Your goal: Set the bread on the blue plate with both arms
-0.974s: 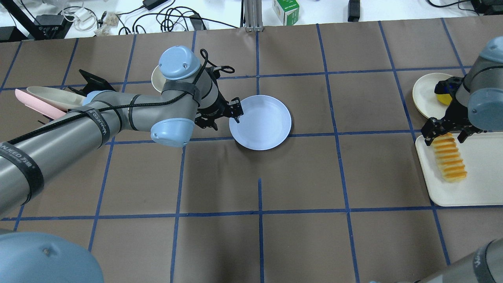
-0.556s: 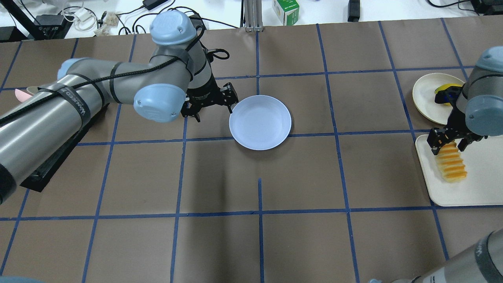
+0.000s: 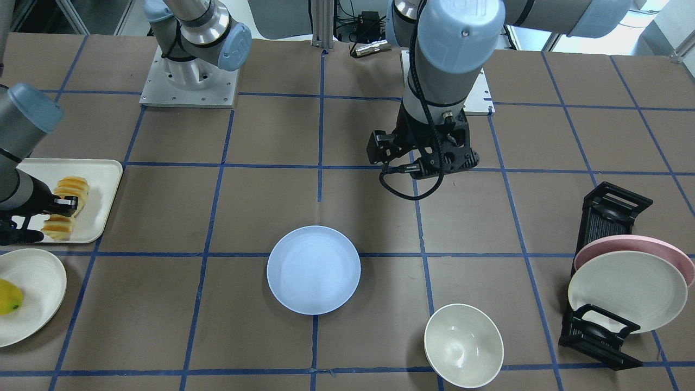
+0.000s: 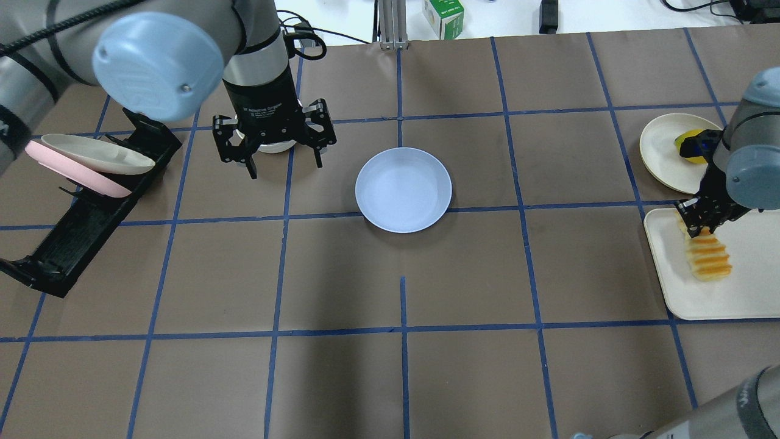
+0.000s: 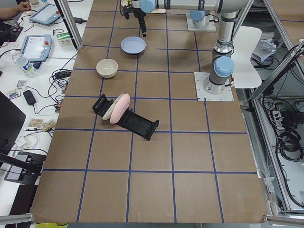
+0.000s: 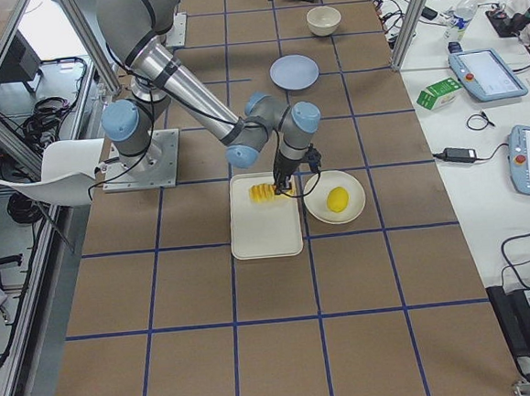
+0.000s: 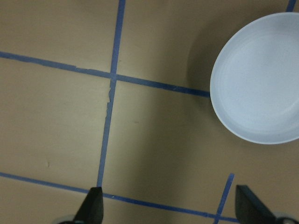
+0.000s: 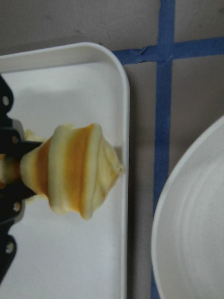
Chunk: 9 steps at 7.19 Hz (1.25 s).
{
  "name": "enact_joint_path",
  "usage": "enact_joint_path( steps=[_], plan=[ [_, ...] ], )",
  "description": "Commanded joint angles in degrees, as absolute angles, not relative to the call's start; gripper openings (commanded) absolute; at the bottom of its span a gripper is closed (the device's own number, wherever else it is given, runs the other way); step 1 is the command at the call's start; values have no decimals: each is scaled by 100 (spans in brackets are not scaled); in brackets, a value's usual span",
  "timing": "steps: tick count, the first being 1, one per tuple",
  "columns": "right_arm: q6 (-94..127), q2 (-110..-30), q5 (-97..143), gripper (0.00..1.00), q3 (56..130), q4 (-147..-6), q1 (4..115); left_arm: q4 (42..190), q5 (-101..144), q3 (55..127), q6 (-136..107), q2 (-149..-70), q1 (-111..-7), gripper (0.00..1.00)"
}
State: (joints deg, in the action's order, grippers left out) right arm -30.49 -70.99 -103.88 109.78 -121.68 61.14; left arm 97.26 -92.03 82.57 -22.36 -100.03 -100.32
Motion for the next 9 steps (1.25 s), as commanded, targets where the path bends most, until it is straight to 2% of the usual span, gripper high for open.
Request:
enact_joint_path(
  steps=[1,5,9],
  plan=[
    [-2788,-7540,-10240,0,10969,-11963,6405,10047,-9413,8086,-1753,-9940,-9976,100],
    [-1825,-7972,-9119,0,10820,-11620,7170,9308,-9387,8139,-950,-9941,-9984,100],
    [198,-7963,-9176,0,10021,-10979,8971,9316,-9351,8147,-1055,-9923,-9975,100]
  ],
)
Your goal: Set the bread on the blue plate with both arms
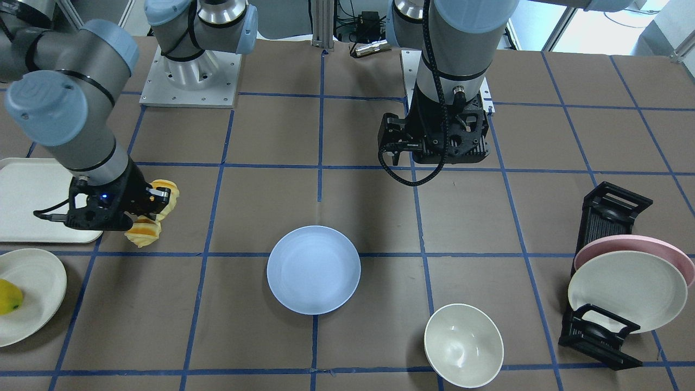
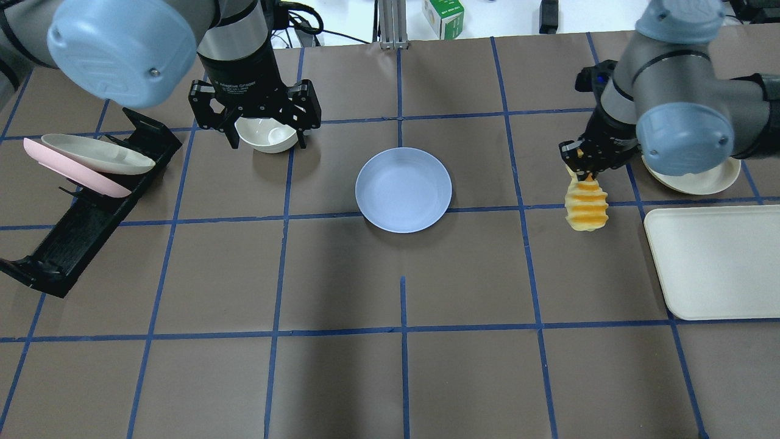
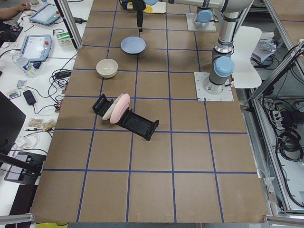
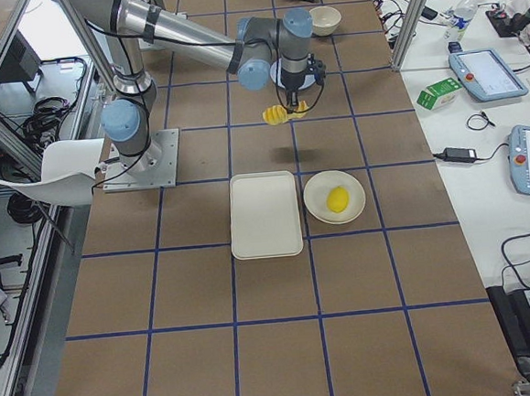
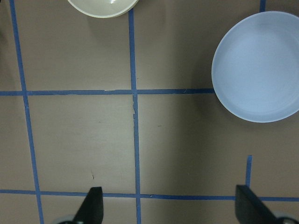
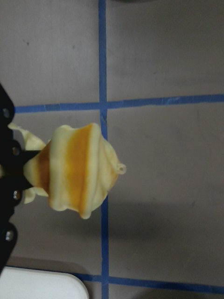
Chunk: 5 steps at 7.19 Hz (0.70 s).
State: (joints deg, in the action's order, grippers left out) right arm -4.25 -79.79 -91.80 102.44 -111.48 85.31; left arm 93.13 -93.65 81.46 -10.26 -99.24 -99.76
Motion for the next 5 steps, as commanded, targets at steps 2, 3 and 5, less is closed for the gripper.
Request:
enact_joint_path(
  steps=[2,3,5],
  plan=[
    [989,-7824,-8940,0,10028,-11003,9481,9316,-9360,8147,-1055,-9914,-9976,100],
    [1515,-7596,-8817,0,9976,-11134,9884,9316,-9369,8147,-1055,-9905,-9976,100],
    [2028,-7034,-8876,0,9819,-12300,10615,9316,-9387,8139,-1055,-9905,-9976,100]
  ],
)
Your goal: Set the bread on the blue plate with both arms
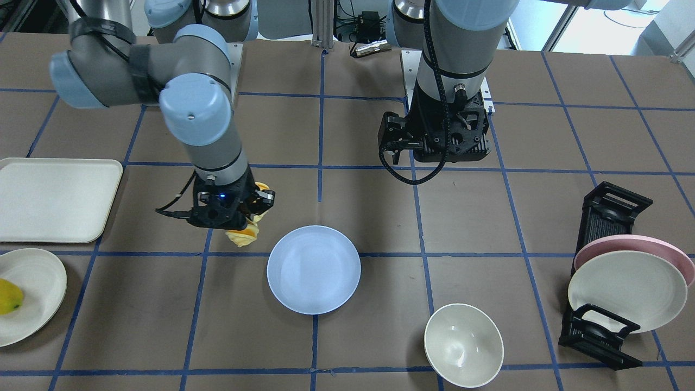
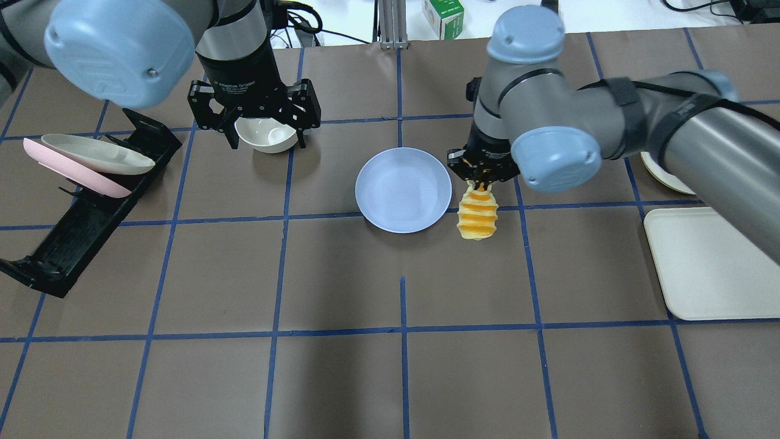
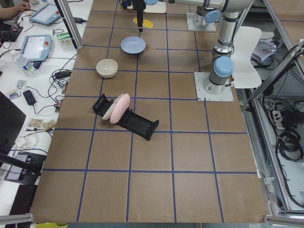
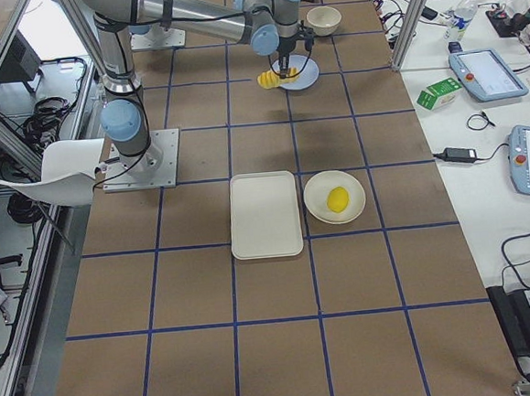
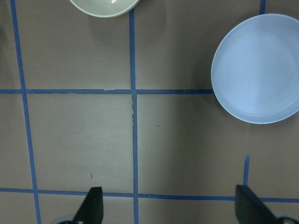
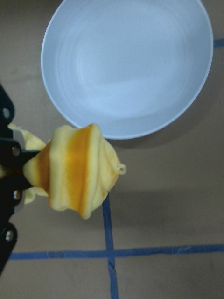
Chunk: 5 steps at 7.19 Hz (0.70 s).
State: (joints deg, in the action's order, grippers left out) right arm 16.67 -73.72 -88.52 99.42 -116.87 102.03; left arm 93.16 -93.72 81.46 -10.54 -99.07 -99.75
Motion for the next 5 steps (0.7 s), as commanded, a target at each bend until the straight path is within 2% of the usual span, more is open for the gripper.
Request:
enact_joint_path(
  steps=[1,3,4,5],
  plan=[
    [2030,-6822,-8799,0,9435,-12366,10635,9316,-9395,8139,-1063,-9897,-9984,100],
    [1942,-6086,-8807,0,8747,-12348,10635,9316,-9396,8139,-1063,-9896,-9984,100],
    [1881,-5760,-8815,0,8806,-12366,10696,9316,-9396,8147,-1063,-9896,-9984,100],
    [1776,-5687,-8807,5,8763,-12488,10705,9316,-9396,8147,-1063,-9896,-9984,100]
  ],
)
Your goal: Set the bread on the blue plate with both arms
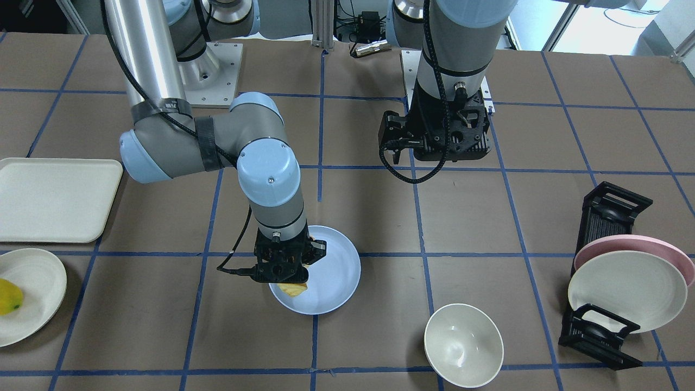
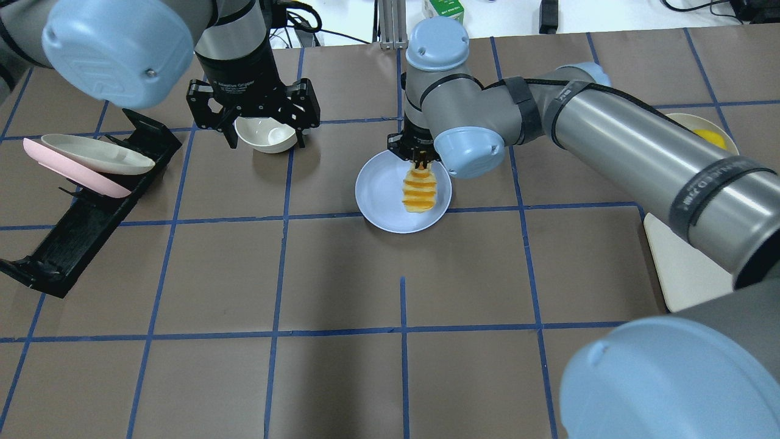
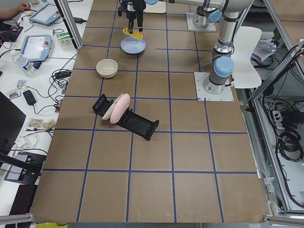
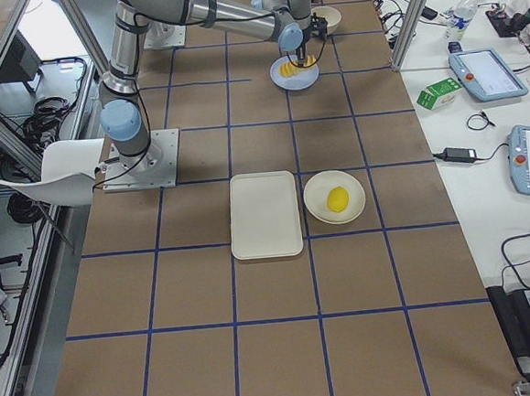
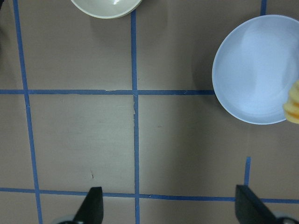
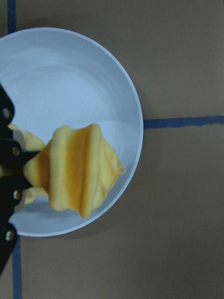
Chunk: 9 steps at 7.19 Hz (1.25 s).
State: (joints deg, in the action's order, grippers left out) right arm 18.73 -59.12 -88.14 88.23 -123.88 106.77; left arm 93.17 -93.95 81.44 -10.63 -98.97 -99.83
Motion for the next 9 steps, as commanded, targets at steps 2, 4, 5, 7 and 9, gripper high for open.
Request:
enact_joint_path(
  steps=[2,4,5,7,9],
  plan=[
    [1679,-5660,-8807,100,8807,-12656,10696,9316,-9396,8147,-1063,-9896,-9984,100],
    [1600,-5896,-8824,100,8535,-12220,10644,9316,-9396,8139,-1063,-9896,-9976,100],
    [1312,-6202,-8833,100,8412,-11773,10496,9316,-9396,8139,-1063,-9896,-9976,100],
    [1099,-6530,-8833,100,8420,-11189,10292,9316,-9396,8139,-1063,-9896,-9976,100],
    [602,-6548,-9120,100,8376,-10918,9952,9316,-9404,8147,-1063,-9888,-9976,100]
  ],
)
